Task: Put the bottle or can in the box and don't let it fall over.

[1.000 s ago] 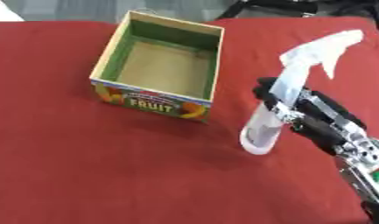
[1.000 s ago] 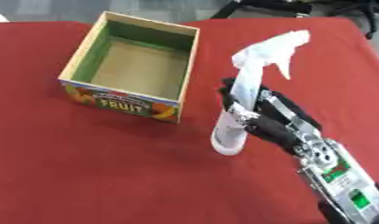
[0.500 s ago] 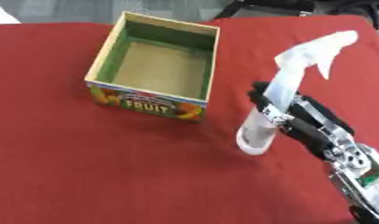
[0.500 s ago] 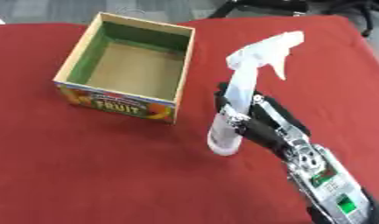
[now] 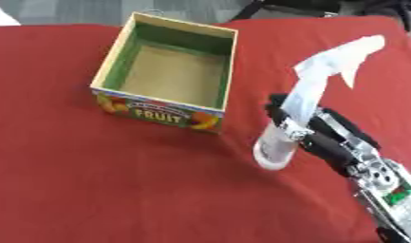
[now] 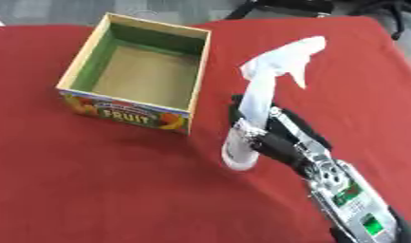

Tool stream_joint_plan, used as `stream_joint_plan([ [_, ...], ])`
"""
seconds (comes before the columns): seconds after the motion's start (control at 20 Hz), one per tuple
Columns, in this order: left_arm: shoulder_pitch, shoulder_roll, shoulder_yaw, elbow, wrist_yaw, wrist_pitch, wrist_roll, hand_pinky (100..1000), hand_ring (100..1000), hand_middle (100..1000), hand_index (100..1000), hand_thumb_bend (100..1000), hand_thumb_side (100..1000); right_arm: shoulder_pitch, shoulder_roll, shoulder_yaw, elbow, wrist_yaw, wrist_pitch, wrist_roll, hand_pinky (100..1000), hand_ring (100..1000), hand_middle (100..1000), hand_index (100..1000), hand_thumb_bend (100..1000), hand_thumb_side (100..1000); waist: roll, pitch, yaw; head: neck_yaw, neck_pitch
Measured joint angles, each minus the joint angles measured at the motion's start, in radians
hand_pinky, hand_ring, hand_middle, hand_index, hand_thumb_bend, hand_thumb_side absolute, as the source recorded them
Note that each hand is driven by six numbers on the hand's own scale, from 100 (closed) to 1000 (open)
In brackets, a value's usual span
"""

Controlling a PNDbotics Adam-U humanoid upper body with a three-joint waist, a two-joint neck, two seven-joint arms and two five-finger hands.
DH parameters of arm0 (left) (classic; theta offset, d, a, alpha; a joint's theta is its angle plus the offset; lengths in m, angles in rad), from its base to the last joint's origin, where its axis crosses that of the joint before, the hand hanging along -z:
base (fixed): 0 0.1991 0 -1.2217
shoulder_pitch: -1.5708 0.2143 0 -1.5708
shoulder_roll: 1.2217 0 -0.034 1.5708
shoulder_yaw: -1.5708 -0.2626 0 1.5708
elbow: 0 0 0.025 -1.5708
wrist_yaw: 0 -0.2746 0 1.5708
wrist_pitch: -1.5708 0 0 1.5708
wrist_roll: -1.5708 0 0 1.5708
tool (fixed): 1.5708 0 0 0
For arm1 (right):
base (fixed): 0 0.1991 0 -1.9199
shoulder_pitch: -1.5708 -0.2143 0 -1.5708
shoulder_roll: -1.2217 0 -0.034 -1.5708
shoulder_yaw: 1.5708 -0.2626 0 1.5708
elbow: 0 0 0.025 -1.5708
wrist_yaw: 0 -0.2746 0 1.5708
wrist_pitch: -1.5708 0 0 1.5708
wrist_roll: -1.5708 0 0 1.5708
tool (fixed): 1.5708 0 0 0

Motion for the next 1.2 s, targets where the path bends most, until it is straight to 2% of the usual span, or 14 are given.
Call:
stream_joint_plan([
  [0.7,-0.001,0.0,-0.005,0.0,0.001,-0.001,-0.001,508,1000,1000,623,172,723,0.024,0.018,0.024,-0.005,0.034,0.022,-0.022,945,913,834,889,100,607,0.003,0.003,0.003,-0.008,-0.003],
  [0.9,-0.001,0.0,-0.005,0.0,0.002,-0.002,-0.002,507,1000,1000,622,170,723,0.026,0.026,0.029,-0.006,0.042,0.032,-0.032,943,912,829,885,100,587,0.003,0.003,0.006,-0.008,-0.003],
  [1.2,-0.001,-0.001,-0.005,0.0,0.005,-0.001,-0.007,505,1000,1000,621,168,723,0.026,0.026,0.032,-0.006,0.037,0.048,-0.058,941,917,780,854,100,508,0.003,0.004,0.008,-0.009,-0.004],
])
